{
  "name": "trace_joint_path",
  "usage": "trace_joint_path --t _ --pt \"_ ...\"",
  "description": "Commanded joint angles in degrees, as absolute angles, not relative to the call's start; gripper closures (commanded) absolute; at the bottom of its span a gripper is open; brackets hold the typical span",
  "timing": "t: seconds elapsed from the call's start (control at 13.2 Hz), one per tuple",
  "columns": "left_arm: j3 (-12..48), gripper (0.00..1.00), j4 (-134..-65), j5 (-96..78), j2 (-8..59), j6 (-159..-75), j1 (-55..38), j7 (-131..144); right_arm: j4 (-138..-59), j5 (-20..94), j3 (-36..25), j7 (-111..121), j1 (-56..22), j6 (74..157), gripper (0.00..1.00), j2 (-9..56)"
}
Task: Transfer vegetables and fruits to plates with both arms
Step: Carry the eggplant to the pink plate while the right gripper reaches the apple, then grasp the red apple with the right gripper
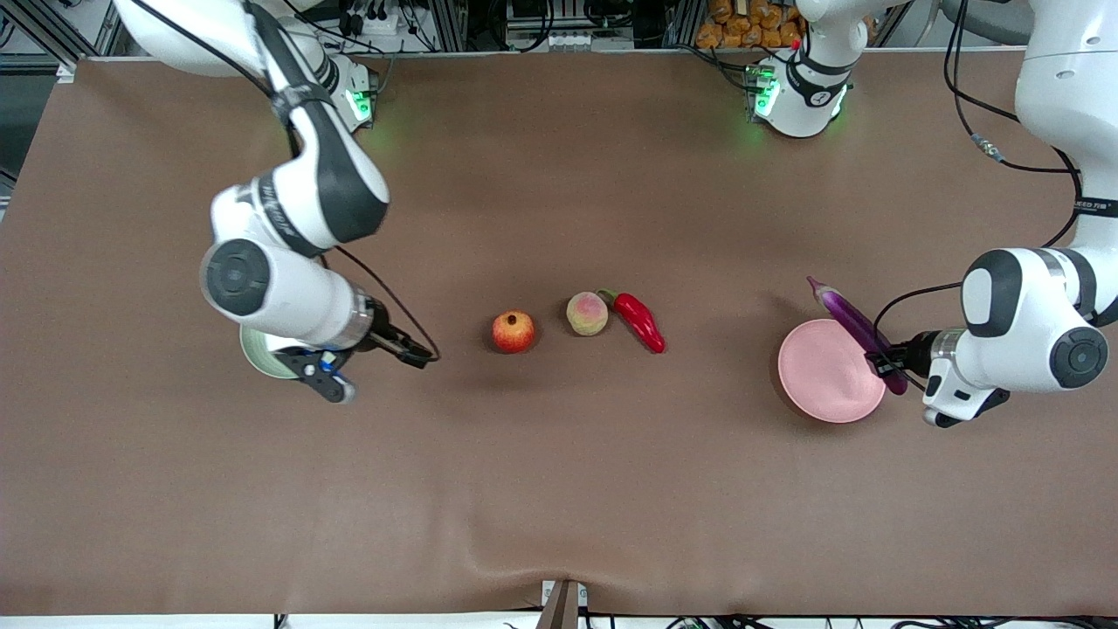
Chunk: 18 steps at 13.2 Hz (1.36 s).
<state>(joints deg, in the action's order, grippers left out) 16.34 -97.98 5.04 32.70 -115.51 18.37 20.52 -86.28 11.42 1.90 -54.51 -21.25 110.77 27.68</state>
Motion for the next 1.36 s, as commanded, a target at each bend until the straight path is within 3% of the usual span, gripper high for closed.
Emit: trace_joint_path --t 0.0,0.38,0.91,1.29 --pt "17.05 1.00 -103.18 6.06 30.67 -122.76 20.13 18.11 -85.52 16.50 2.72 -55.90 -22.93 115.11 0.00 32.06" --pt "17.14 1.00 -101.52 5.63 32.25 -125.51 20.74 18.02 -86.13 16.61 4.22 -58.54 -26.45 124.27 0.00 38.49" --pt "17.23 1.00 -101.95 -0.53 34.72 -125.86 23.38 13.19 -91.49 16.52 4.48 -61.26 -28.83 127.61 0.00 38.67" --pt "17.31 1.00 -101.51 -1.05 34.45 -125.86 23.12 13.27 -95.36 16.61 5.44 -61.35 -29.88 135.61 0.00 39.11"
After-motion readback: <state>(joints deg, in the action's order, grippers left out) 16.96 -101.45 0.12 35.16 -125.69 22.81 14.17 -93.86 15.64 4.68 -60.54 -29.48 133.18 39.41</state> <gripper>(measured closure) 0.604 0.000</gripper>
